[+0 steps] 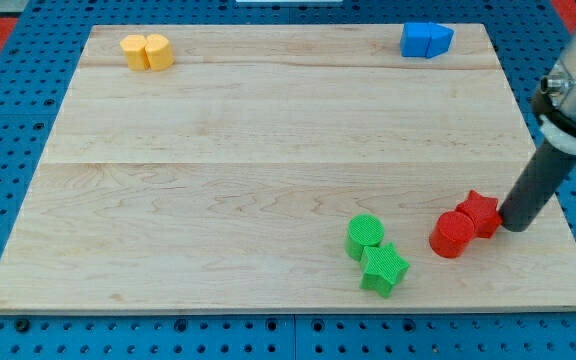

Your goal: Move your arm towards top left

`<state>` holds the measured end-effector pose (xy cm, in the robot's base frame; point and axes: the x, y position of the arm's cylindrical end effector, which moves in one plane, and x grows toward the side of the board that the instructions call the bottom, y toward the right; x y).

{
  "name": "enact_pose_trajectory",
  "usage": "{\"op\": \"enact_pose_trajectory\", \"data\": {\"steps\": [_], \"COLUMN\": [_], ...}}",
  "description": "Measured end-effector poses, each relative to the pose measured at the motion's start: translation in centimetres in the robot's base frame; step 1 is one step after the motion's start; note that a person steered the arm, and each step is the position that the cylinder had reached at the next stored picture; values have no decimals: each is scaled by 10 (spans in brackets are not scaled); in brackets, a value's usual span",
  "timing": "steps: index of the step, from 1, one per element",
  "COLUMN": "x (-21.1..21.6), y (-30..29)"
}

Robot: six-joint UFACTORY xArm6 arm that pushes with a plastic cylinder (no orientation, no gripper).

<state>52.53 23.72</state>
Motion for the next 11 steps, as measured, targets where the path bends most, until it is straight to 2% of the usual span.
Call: {"op": "enact_pose_trajectory", "data": {"steps": [1, 2, 5, 8, 9, 11], "x": [-49, -103, -219, -321, -333, -333], "y": [-18, -61, -172, -333, -389, -434]}}
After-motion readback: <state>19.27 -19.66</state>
